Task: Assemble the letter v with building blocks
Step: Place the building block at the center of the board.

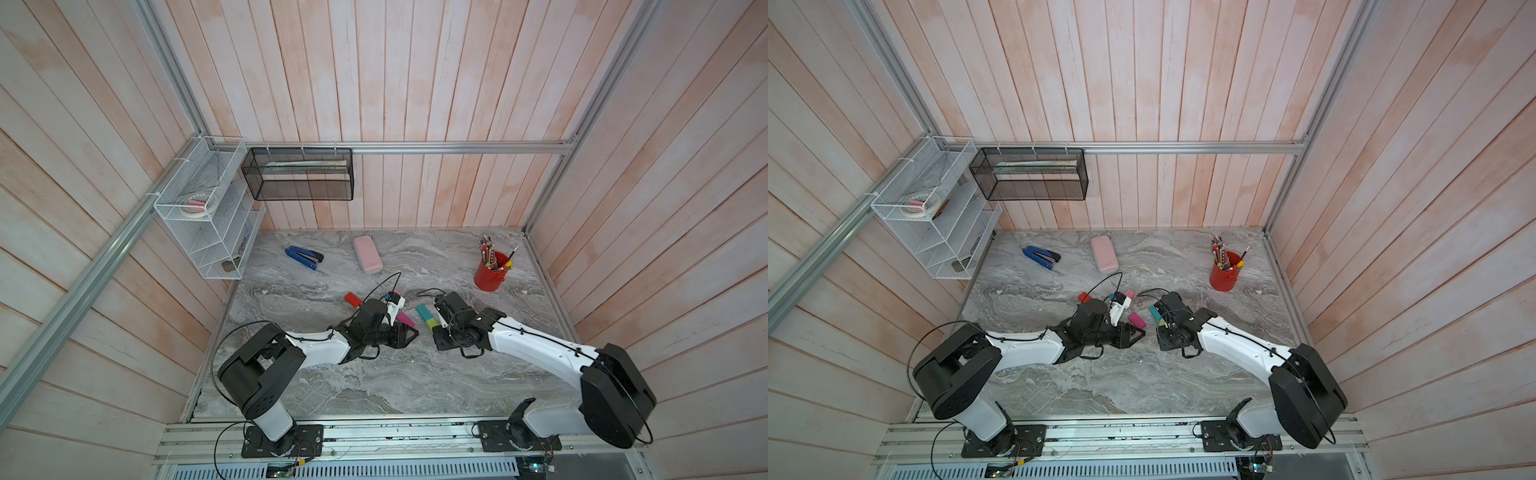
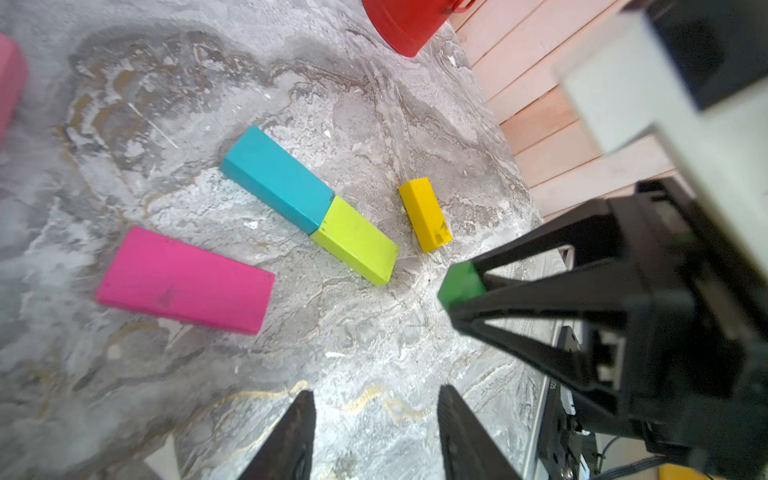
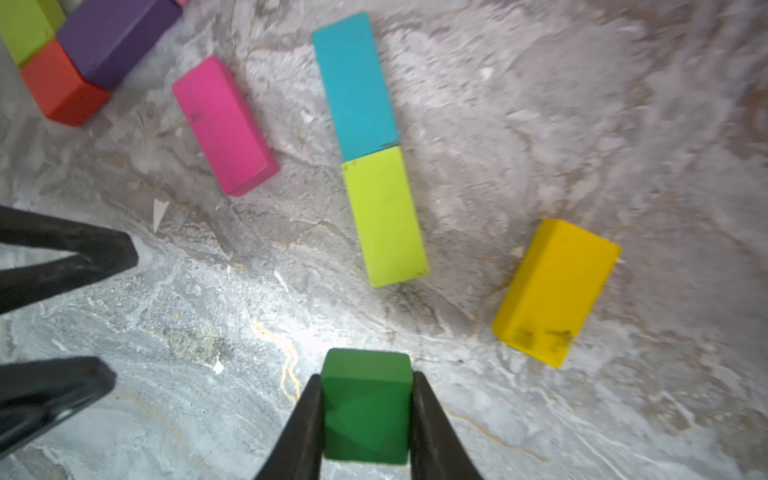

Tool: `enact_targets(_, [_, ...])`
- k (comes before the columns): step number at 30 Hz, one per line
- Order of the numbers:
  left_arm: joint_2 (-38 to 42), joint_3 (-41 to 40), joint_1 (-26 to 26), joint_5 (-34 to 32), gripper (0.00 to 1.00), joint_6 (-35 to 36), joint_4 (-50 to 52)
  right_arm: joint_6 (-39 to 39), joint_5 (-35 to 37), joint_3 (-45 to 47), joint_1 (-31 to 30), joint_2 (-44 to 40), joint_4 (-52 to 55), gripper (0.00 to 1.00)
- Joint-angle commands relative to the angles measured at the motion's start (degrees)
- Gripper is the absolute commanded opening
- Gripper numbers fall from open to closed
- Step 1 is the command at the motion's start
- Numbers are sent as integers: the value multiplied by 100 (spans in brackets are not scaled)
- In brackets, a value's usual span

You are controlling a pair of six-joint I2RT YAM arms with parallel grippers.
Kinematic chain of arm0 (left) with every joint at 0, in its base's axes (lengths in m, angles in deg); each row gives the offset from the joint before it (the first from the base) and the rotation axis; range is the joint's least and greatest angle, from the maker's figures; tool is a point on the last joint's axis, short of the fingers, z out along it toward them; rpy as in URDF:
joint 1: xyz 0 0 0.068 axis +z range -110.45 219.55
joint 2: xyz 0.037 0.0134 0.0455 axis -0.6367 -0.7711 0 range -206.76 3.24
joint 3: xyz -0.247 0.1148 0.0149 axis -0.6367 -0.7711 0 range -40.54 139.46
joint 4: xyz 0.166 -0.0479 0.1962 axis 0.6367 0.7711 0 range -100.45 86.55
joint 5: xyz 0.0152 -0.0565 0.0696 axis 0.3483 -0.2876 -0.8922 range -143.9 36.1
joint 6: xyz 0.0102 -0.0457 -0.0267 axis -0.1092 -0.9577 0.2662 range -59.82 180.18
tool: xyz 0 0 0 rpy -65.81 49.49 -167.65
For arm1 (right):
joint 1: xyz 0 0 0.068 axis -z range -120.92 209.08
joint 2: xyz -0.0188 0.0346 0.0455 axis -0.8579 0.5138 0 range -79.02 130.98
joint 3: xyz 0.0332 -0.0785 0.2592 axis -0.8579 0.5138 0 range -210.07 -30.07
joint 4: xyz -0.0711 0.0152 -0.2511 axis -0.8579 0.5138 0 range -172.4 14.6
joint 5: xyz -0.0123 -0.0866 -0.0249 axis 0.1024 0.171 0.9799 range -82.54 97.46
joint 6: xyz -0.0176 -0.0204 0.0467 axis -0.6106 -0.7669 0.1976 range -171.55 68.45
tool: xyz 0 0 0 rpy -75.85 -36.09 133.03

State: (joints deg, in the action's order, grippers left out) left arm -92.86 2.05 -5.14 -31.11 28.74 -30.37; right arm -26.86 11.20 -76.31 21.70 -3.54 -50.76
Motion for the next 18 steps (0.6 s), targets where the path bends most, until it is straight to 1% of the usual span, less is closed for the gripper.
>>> enact_targets(1, [-201, 211, -48, 199, 50, 169, 39, -189, -7, 200, 246, -153, 256, 19])
enact_targets(5, [-320, 393, -64, 253, 50, 225, 166, -260, -121, 212, 373, -48, 167, 20])
enact_targets(10, [-364, 456, -63, 248, 50, 230, 231, -435, -454, 134, 426, 511, 144, 22])
enact_targets(18, [-444, 540, -69, 235, 50, 192, 369, -482, -568, 150, 439, 986, 86, 24])
